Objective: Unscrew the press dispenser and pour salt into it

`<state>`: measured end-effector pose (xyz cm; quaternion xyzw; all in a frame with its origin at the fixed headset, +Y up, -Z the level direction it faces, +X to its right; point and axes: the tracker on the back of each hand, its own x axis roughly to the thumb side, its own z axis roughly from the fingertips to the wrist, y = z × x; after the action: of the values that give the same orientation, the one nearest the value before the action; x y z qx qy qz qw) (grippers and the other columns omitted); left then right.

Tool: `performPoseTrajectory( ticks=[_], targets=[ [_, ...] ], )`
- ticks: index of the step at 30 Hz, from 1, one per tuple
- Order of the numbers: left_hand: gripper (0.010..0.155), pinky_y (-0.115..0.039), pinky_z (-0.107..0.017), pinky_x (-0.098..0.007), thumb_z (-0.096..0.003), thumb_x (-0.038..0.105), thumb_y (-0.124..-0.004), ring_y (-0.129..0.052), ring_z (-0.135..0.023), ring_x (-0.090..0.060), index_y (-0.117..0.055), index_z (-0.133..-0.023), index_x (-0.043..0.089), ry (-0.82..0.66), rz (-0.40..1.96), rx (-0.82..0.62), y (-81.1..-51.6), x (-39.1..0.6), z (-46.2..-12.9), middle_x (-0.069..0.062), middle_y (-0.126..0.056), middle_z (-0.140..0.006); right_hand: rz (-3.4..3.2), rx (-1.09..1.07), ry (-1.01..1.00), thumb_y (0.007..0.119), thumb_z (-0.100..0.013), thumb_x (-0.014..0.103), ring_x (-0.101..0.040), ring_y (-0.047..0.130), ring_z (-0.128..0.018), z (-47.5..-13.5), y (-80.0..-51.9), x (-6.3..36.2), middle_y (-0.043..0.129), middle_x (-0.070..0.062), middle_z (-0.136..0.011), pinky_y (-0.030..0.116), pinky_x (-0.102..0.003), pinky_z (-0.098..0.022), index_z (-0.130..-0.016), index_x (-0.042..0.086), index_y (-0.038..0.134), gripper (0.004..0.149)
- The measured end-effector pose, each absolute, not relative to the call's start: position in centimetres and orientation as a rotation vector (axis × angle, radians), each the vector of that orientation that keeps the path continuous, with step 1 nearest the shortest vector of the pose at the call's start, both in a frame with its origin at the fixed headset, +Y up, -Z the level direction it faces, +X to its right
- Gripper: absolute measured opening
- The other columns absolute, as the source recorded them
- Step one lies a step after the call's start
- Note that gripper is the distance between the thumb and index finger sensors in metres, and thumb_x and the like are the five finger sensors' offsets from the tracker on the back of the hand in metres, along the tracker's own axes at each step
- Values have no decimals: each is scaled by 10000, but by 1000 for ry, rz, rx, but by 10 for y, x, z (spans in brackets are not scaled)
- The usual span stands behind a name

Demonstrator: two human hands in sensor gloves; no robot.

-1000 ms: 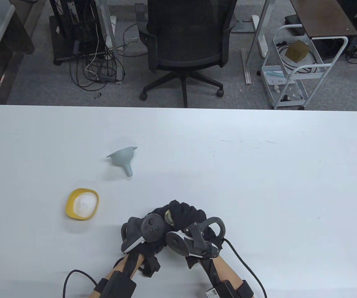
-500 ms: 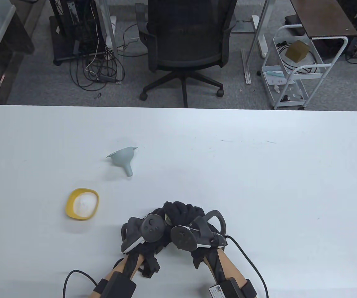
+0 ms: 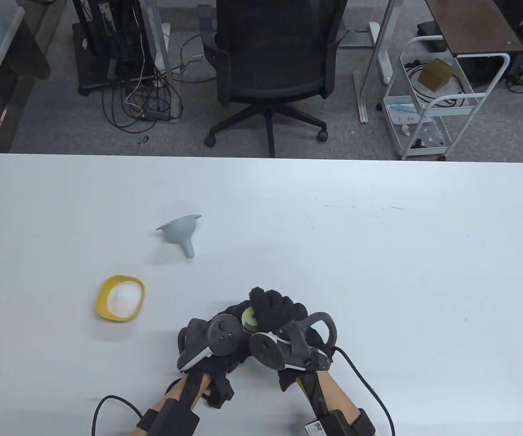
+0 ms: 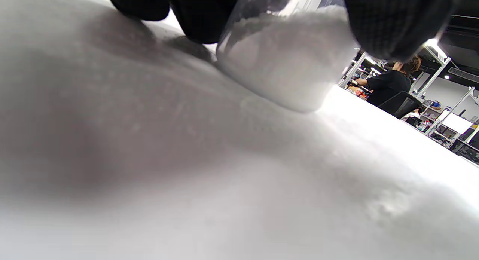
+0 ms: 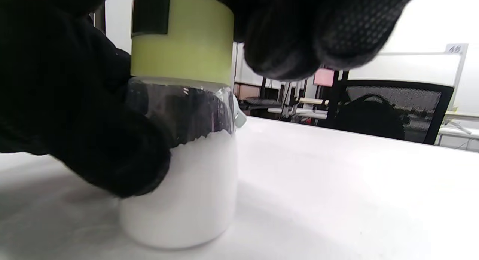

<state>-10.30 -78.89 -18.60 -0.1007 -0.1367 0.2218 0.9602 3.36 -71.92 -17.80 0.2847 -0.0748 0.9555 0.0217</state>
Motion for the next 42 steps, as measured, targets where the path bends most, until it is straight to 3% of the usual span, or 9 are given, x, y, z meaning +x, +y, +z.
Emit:
performPoseTrajectory(
  ticks=[3,7,17,29,31,33,36,40,42],
  targets=[
    [1019,-613,-731,-588,-405,667,-827,-717,-1037,-339,-416,-1177,146,-279,450,-205,-789,-103,-186,-98,-634,-1159,2980,836,-392,612,-549,652,-253,911,-504,-176,-722,30,842,-206,-810,838,-428,-405,-1020,-15,640,817],
    [1019,-612,-730,-589,-405,667,-825,-716,-1037,-341,-414,-1178,145,-280,450,-206,-789,-103,-186,-99,-633,-1160,2983,900,-413,657,-568,607,-261,914,-516,-175,-722,28,842,-211,-812,840,-436,-417,-1010,-16,650,763],
    [1018,-607,-732,-591,-410,663,-821,-709,-1041,-344,-406,-1180,142,-284,448,-209,-790,-103,-185,-105,-624,-1164,2856,1031,-198,710,-592,470,-409,872,-716,-178,-720,30,743,-276,-977,763,-614,-568,-1076,-34,572,712],
    [1016,-601,-735,-590,-413,660,-820,-702,-1043,-345,-399,-1179,143,-284,448,-210,-790,-103,-186,-105,-619,-1165,2777,1196,95,652,-616,293,-557,686,-957,-181,-720,29,537,-322,-1151,621,-776,-629,-1155,-23,412,670],
    [1017,-600,-734,-593,-412,661,-819,-700,-1045,-344,-399,-1180,142,-284,448,-210,-790,-103,-186,-103,-619,-1166,2803,1162,109,654,-628,347,-588,642,-980,-181,-718,31,520,-316,-1168,587,-793,-634,-1170,-8,393,698],
    [1018,-599,-734,-592,-412,661,-818,-700,-1045,-345,-398,-1180,141,-284,448,-210,-790,-103,-186,-105,-618,-1165,2871,1105,71,622,-611,518,-607,635,-974,-180,-715,33,453,-373,-1179,593,-785,-633,-1188,-39,329,853],
    [1020,-596,-735,-593,-414,661,-817,-695,-1046,-347,-391,-1181,140,-284,448,-210,-790,-103,-186,-106,-611,-1168,2974,1022,-95,583,-563,637,-544,720,-908,-179,-713,35,528,-391,-1124,646,-721,-628,-1178,-58,367,952],
    [1022,-592,-737,-592,-417,659,-815,-692,-1047,-348,-387,-1183,135,-284,448,-210,-790,-103,-186,-109,-606,-1170,2988,934,-233,556,-568,654,-412,842,-737,-177,-719,31,700,-301,-988,742,-601,-576,-1109,-30,529,873],
    [1022,-592,-737,-593,-417,660,-814,-691,-1048,-347,-386,-1183,136,-284,448,-210,-790,-103,-186,-109,-606,-1169,2967,905,-348,619,-580,590,-350,883,-650,-174,-722,28,776,-249,-905,781,-561,-532,-1056,-12,610,767]
  ],
)
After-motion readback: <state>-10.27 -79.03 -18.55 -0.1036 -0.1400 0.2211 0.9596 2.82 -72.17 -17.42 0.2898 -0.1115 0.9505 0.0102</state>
